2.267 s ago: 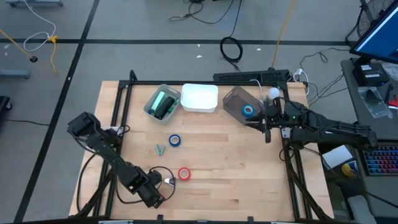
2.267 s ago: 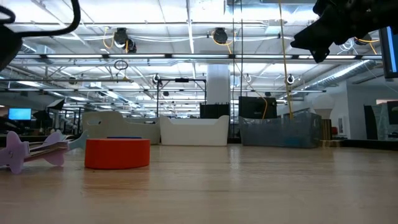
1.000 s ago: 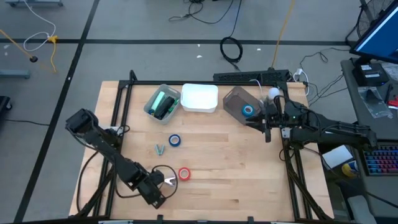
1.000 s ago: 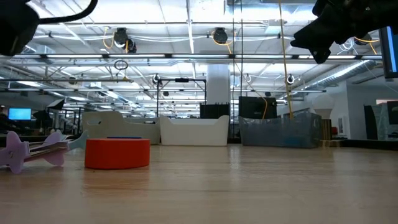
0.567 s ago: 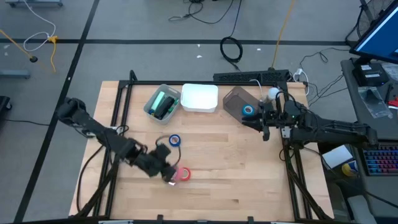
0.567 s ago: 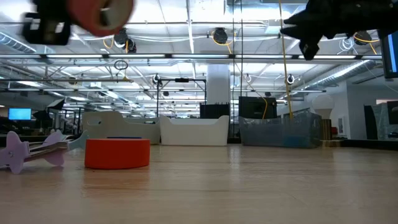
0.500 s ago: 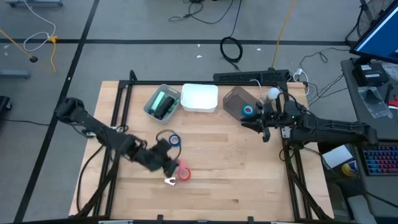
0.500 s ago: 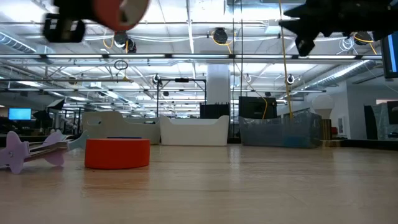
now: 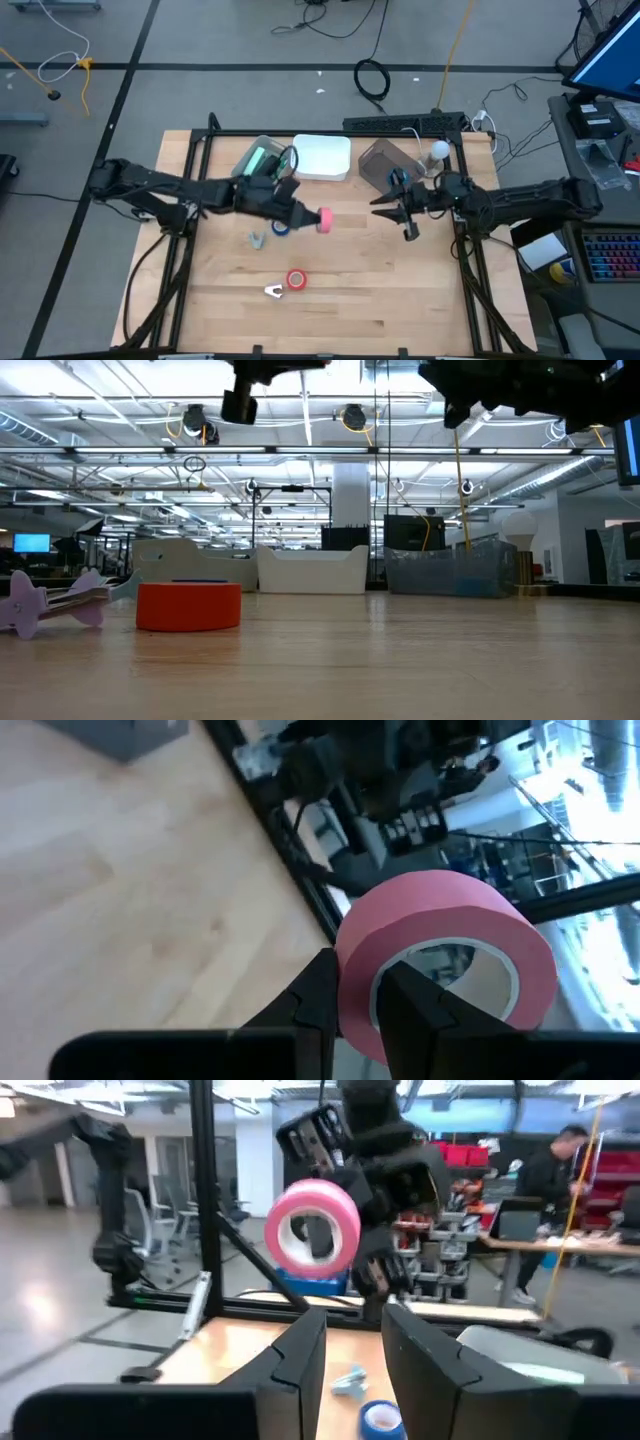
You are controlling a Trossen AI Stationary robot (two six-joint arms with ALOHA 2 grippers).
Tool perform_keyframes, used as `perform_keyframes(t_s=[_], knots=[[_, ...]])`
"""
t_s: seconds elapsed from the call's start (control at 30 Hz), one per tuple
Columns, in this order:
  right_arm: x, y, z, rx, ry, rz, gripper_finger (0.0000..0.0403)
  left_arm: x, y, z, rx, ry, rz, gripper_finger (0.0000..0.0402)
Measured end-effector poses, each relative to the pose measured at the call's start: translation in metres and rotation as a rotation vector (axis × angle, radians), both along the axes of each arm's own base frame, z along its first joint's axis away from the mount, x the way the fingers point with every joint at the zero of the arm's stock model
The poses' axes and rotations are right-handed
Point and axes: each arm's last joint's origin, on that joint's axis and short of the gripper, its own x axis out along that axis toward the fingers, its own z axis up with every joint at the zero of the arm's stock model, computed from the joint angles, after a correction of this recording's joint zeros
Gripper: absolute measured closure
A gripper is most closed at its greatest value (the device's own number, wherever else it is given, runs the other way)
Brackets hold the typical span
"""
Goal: Pick and place Stapler, Stapler remover, tape
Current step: Put the pink tape into the black bin
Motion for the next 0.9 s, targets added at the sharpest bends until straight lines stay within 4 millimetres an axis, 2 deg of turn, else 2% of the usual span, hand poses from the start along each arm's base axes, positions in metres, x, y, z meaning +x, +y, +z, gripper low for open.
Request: perform_keyframes(t_s=[0.17, 0.37, 0.57, 0.9], knots=[[0.019, 0.003, 0.010, -0.089, -0.011, -0.031, 0.0298, 0.009, 0.016, -0.002, -0.094, -0.039, -0.048, 0.0342], [0.037, 0.002, 0.025, -0.142, -0.034, -0.045, 0.0250, 0.019, 0.028, -0.006, -0.158, -0.095, -0.084, 0.0342], [0.047, -0.001, 0.034, -0.195, -0.052, -0.133, 0.0210, 0.024, 0.035, -0.007, -0.187, -0.133, -0.091, 0.0342], [0.061, -0.003, 0.035, -0.200, -0.037, -0.132, 0.0202, 0.025, 0.039, -0.008, -0.227, -0.117, -0.069, 0.0342]])
